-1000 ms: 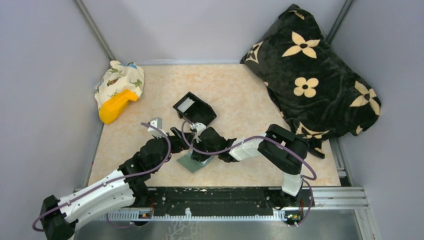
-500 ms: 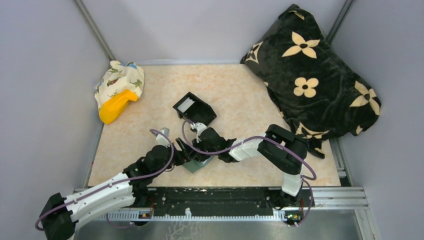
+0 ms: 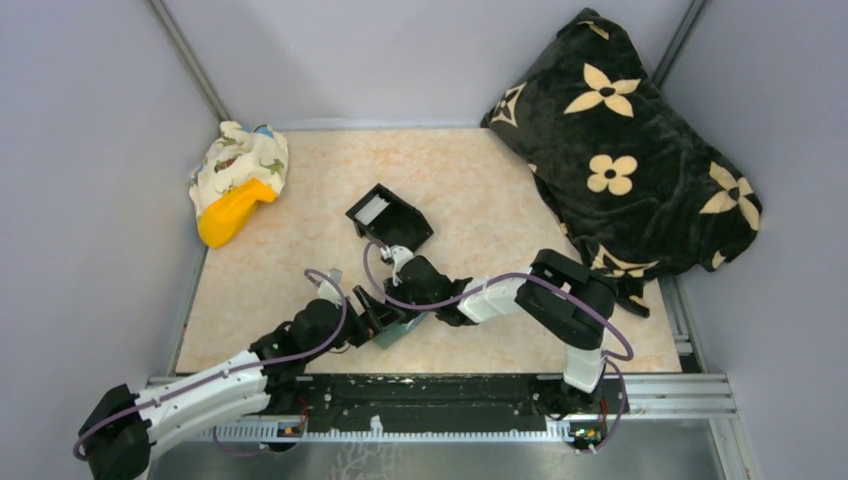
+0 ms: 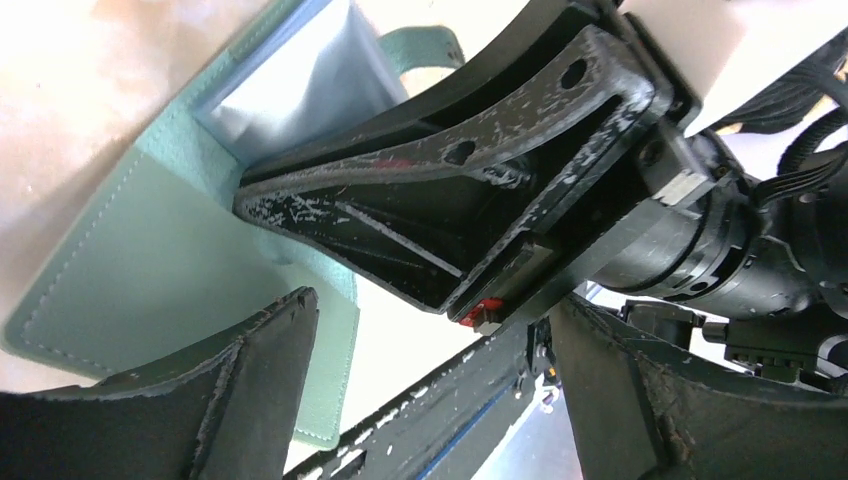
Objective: Take the credit cards out of the card holder
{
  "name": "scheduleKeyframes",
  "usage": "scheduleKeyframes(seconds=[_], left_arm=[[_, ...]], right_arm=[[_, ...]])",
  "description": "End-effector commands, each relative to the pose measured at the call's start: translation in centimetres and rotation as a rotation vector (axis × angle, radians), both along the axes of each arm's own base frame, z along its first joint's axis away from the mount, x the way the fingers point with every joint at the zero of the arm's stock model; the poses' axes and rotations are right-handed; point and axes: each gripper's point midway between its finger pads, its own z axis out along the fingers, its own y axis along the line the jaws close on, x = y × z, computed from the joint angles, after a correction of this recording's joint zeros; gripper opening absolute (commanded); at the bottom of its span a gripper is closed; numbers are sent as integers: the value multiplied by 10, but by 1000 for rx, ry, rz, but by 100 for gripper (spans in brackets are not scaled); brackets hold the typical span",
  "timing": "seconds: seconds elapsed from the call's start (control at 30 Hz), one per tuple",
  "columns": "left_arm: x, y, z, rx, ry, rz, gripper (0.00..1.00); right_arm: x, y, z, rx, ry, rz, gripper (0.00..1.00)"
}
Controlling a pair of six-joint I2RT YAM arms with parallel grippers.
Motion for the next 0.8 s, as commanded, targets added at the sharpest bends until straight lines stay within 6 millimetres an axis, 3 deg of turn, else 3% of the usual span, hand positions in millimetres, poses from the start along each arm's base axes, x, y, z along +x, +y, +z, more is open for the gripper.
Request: scheduleKeyframes(seconds=[0.0,0.3,0.5,0.53,0.77], left_arm=[[-24,26,-60,153,189,25,91],[-23,37,-69,151,207,88,92],[-21,39,-72,161,207,102,92],[-20,39,-72,162,205,104,92],[-8,35,-65,163,147,117,93]], right_arm=[[9,-17,-8,-78,-50,-58,11],[25,-30,18,-69,-114,-108,14],[41,-54,21,-84,-126,-166,18],[44,-56,29,-68,-137,-175,19],[53,-73,40,-86,-171,-209,24]])
